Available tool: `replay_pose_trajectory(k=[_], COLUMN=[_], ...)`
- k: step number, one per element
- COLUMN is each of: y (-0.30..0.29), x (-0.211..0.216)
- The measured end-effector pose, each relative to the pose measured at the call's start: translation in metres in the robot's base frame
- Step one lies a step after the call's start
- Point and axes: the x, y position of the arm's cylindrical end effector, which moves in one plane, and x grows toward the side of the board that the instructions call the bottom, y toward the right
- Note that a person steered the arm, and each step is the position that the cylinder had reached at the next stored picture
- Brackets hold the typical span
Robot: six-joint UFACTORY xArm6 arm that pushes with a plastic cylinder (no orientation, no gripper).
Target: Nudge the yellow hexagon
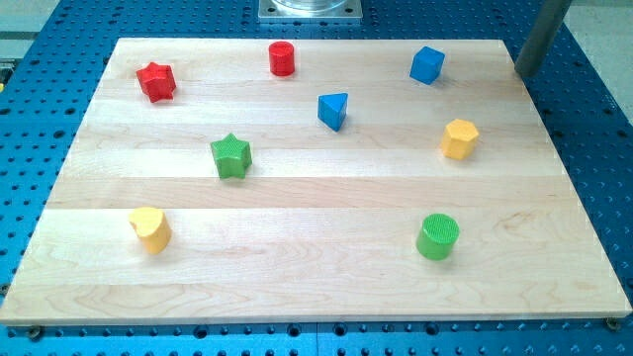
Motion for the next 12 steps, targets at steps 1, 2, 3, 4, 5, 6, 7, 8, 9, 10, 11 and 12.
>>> replay_pose_trajectory(k=[1,2,3,4,5,6,7,8,9,10,11,12], y=[-0.011,-0.079,-0.125,-0.142,-0.207,-0.189,-0.167,-0.153,-0.152,-0.191,-0.151,-0.140], x=[0.013,0.068,0.074,0.073,0.058,0.013,0.022,0.034,0.040,0.027,0.001,0.019])
